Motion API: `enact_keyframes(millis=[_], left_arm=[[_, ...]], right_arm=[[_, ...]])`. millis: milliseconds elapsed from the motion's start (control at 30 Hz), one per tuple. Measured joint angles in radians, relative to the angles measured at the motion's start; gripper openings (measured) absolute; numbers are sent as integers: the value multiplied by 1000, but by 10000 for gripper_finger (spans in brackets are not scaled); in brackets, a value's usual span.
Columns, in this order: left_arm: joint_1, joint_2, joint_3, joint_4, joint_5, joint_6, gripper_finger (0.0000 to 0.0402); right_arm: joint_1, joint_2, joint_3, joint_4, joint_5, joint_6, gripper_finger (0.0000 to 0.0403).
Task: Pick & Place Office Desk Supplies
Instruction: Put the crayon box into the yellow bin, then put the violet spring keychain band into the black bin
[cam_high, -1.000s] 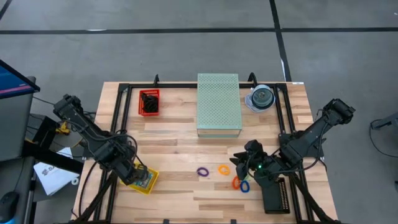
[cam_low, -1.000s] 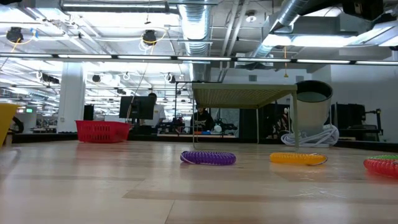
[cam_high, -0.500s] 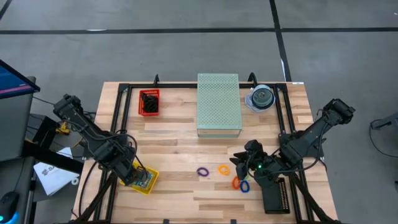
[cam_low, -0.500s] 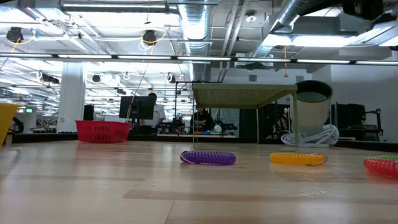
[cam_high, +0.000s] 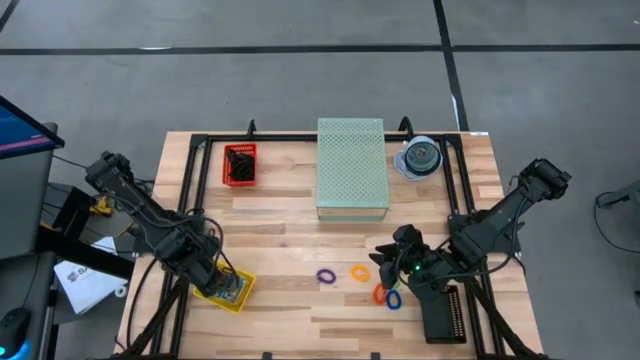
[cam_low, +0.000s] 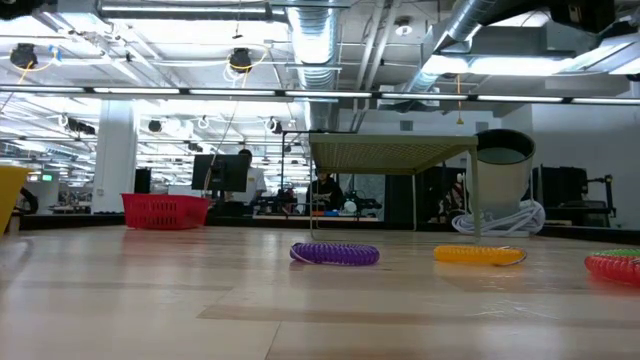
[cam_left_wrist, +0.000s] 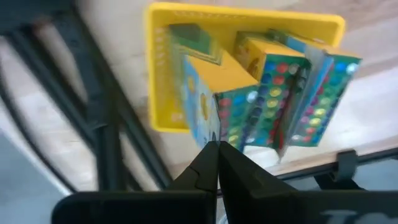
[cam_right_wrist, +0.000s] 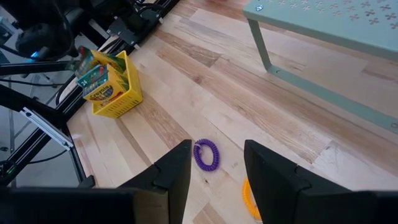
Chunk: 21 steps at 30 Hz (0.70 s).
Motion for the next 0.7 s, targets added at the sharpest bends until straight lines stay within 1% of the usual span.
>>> enact_keyframes(millis=[100, 200, 367, 467, 567, 700], left_arm=[[0, 0, -40, 72, -1, -8, 0], [0, 0, -74, 63, -7, -32, 0], [5, -2, -81, 56, -35, -48, 11], [11, -18, -81, 56, -51, -47, 38], [11, -46, -81, 55, -78, -47, 79], [11, -89, -81, 51, -85, -49, 133]], right_arm=[[1, 0, 0, 1, 0, 0, 146], [8, 0, 0, 3, 0, 4, 146], [10, 0, 0, 3, -4, 8, 146], [9, 0, 0, 3, -4, 4, 146], [9, 0, 0, 3, -4, 2, 146], [9, 0, 0, 2, -4, -1, 146]])
